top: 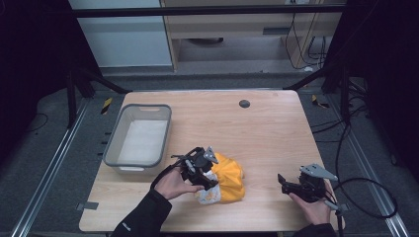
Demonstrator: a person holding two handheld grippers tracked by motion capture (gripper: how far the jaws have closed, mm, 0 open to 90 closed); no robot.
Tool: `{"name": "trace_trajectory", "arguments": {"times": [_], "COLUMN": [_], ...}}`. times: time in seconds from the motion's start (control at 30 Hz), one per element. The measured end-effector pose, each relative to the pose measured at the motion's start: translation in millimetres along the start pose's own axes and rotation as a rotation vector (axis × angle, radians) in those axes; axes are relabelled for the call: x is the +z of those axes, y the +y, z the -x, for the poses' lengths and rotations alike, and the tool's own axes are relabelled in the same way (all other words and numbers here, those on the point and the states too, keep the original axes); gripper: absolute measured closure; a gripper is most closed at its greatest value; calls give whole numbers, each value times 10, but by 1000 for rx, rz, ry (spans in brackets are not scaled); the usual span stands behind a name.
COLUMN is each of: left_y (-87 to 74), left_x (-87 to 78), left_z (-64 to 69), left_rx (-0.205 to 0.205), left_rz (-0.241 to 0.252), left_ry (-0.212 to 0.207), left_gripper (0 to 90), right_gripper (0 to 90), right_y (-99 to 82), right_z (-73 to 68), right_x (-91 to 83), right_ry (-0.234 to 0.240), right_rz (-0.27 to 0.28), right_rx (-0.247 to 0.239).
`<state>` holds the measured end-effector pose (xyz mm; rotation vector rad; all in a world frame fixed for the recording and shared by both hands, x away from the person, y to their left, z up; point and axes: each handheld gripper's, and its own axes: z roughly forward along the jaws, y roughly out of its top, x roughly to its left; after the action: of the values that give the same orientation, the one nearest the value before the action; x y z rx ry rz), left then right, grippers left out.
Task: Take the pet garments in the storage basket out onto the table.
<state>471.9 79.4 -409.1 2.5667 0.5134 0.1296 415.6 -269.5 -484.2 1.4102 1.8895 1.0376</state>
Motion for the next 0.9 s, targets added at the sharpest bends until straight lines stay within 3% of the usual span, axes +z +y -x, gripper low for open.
{"name": "trace_trajectory", "arguments": {"times": [0.17, 0.43, 0.9], "left_y": [-51, -223, -702], "left_x": [-140, -303, -524], "left_z": [-10, -25, -32], "left_rx": [-16, -50, -186], "left_rz": [70, 144, 336], "left_ry": [16, 86, 169], "left_gripper": [346, 280, 263], "right_gripper": [99, 97, 95], "right_y": [1, 1, -2], "right_z": [0, -1, -6], "right_x": [-3, -5, -9], "right_ry": [0, -1, 0], "right_rz": [3, 4, 3], "right_rx": [2, 2, 5]}}
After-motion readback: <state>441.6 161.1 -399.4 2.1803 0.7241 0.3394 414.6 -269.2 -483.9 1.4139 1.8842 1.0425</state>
